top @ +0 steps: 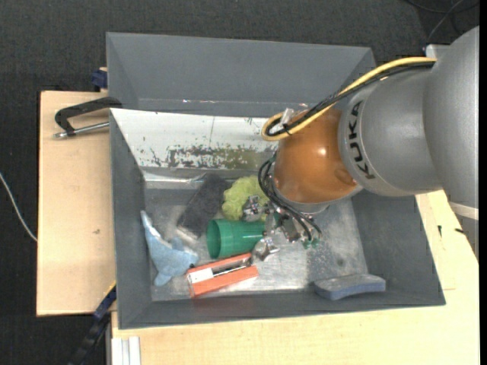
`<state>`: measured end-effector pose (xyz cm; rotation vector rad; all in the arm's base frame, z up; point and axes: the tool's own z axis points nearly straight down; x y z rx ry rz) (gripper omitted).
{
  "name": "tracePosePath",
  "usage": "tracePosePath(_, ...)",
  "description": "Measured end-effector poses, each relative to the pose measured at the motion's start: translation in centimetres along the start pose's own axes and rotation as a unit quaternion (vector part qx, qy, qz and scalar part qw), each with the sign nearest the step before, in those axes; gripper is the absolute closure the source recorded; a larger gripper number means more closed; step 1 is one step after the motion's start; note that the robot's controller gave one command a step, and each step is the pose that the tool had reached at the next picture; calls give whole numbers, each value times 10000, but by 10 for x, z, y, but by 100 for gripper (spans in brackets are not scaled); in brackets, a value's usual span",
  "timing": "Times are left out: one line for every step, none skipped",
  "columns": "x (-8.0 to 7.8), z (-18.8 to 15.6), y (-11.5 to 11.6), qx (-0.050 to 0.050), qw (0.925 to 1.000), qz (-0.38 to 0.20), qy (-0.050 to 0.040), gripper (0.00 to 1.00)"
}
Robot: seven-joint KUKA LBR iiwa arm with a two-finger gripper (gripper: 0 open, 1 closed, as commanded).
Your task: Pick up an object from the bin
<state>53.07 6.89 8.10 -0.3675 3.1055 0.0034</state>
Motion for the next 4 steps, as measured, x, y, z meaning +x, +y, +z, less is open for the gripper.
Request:
tracePosePath(21,-108,5,-3,9996,-275,56,100)
tracePosePath(21,-108,5,-3,9996,-275,56,100)
tracePosePath(21,-108,5,-3,9996,-274,56,100)
tracePosePath(8,-136,19,-5,9989,-465,66,100)
